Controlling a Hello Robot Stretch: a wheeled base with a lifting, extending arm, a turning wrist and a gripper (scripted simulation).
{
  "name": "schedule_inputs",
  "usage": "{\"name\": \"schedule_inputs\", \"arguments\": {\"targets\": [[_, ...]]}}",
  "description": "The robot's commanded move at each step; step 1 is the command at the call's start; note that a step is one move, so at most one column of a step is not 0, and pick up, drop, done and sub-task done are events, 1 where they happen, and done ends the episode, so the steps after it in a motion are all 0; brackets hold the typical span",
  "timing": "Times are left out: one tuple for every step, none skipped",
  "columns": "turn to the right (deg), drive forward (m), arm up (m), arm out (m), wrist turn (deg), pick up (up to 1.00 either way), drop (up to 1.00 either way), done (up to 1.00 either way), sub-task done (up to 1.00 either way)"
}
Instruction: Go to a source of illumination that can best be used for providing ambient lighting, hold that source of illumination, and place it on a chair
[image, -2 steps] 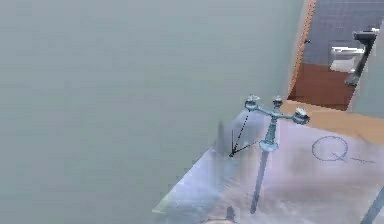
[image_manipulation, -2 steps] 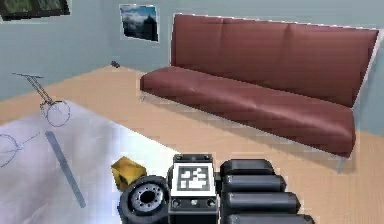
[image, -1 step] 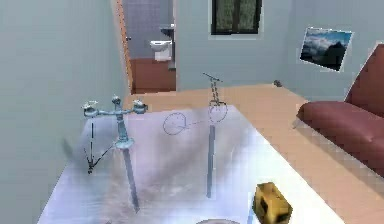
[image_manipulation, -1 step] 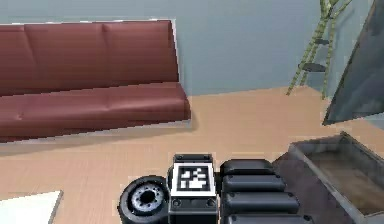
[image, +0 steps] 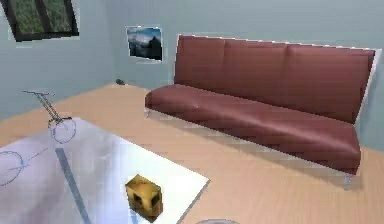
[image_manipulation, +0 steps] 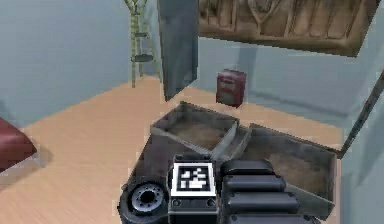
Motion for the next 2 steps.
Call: {"name": "schedule_inputs", "arguments": {"targets": [[30.0,0.0,0.0,0.0,0.0,0.0,0.0,0.0,0.0],[0.0,0.8,0.0,0.0,0.0,0.0,0.0,0.0,0.0]]}}
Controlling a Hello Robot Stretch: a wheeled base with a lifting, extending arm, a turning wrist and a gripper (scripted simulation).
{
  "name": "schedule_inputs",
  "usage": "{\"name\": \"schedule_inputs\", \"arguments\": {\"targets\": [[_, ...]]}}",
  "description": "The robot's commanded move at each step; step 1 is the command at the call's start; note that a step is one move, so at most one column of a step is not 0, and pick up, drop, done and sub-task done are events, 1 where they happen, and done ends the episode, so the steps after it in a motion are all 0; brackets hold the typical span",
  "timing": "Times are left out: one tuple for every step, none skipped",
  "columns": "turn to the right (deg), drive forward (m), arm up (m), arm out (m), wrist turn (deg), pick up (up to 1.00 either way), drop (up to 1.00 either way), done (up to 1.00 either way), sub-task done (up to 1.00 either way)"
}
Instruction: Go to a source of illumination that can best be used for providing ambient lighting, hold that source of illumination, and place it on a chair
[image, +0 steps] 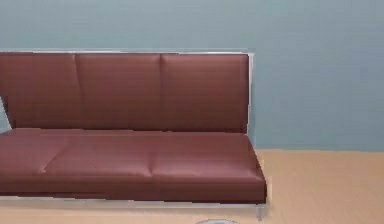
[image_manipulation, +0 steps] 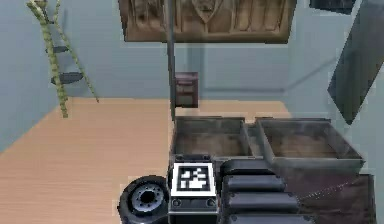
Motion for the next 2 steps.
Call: {"name": "schedule_inputs", "arguments": {"targets": [[-21.0,0.0,0.0,0.0,0.0,0.0,0.0,0.0,0.0],[0.0,0.25,0.0,0.0,0.0,0.0,0.0,0.0,0.0]]}}
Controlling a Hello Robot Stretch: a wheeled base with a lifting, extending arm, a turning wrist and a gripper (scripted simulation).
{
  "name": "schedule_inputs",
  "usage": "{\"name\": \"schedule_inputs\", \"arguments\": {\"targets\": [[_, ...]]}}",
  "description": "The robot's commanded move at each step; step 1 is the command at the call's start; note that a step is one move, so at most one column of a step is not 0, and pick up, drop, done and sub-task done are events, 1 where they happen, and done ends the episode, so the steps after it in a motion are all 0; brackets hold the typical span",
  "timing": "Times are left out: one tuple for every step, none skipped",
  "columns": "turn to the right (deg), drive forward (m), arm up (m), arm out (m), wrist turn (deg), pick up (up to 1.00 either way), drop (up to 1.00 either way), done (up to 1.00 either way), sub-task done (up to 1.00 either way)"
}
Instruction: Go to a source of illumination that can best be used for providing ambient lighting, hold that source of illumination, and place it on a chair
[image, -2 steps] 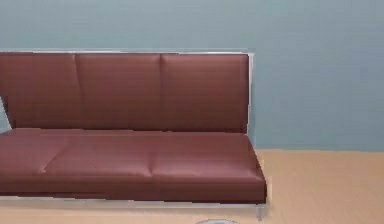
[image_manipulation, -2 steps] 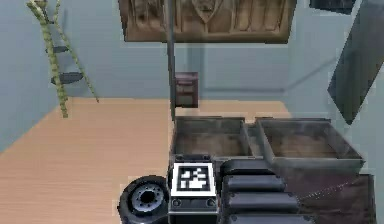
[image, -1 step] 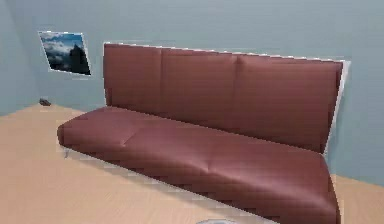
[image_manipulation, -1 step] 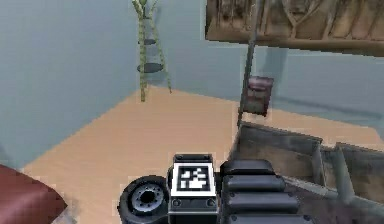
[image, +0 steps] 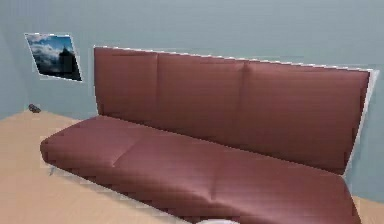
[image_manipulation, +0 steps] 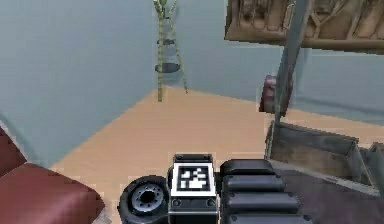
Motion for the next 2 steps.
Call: {"name": "schedule_inputs", "arguments": {"targets": [[-45.0,0.0,0.0,0.0,0.0,0.0,0.0,0.0,0.0],[-12.0,0.0,0.0,0.0,0.0,0.0,0.0,0.0,0.0]]}}
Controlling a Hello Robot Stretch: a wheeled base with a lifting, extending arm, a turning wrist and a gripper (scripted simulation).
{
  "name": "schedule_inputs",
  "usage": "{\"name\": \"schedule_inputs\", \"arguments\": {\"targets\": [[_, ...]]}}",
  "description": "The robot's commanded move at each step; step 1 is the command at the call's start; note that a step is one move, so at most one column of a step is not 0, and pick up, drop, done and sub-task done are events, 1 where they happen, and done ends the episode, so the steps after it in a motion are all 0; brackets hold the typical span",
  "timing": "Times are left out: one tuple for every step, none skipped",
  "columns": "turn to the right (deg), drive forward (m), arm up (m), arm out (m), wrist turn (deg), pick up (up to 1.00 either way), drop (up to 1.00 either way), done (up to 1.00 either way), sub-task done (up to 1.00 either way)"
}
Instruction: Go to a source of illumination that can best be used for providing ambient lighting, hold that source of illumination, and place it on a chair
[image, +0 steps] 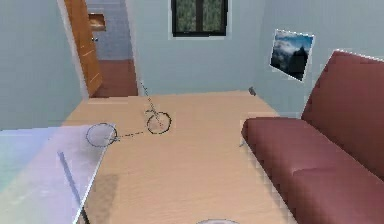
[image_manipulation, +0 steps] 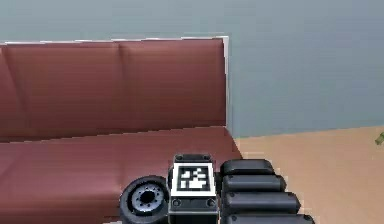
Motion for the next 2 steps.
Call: {"name": "schedule_inputs", "arguments": {"targets": [[0.0,1.0,0.0,0.0,0.0,0.0,0.0,0.0,0.0],[0.0,1.0,0.0,0.0,0.0,0.0,0.0,0.0,0.0]]}}
